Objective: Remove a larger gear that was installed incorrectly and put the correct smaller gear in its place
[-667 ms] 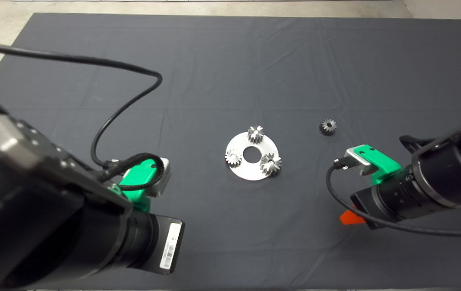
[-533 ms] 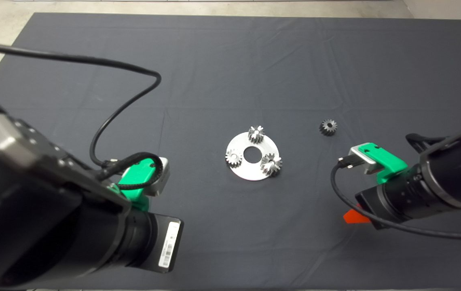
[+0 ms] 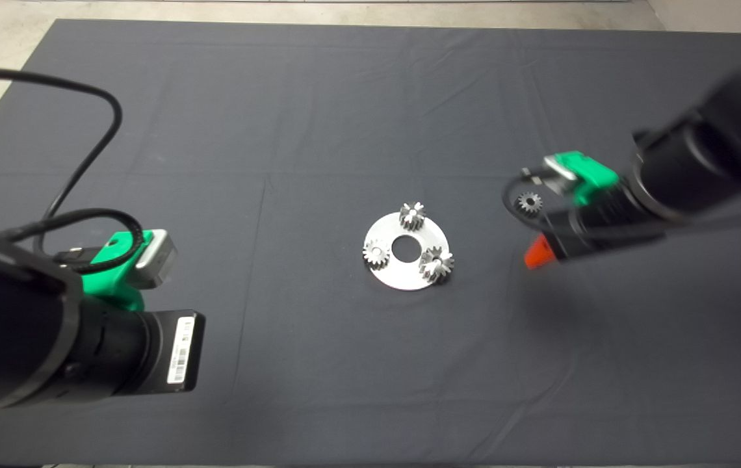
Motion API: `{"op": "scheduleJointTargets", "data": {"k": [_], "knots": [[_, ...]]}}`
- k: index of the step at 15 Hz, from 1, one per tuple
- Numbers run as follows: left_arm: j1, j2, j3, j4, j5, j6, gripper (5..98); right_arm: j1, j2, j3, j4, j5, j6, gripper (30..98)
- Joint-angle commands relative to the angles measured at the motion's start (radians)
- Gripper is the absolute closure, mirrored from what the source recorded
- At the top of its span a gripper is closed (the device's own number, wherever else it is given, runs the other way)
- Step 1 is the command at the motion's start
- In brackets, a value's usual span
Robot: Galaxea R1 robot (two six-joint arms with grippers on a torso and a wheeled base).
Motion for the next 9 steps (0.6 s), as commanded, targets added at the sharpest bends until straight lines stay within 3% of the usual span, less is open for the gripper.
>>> {"op": "scheduleJointTargets", "data": {"k": [1,4,7,9], "knots": [[-0.020,-0.108,0.016,-0.020,0.073,0.081,98.4,0.159,0.328,-0.483,-0.005,-0.082,-0.287,70.3],[-0.019,-0.107,0.016,-0.020,0.073,0.091,98.4,0.158,0.410,-0.591,-0.005,-0.082,-0.331,70.3],[-0.019,-0.105,0.016,-0.018,0.073,0.091,98.4,0.144,0.449,-0.588,-0.005,-0.082,-0.318,65.9],[-0.019,-0.107,0.015,-0.018,0.073,0.093,98.4,0.081,0.449,-0.555,-0.006,-0.082,-0.314,62.5]]}}
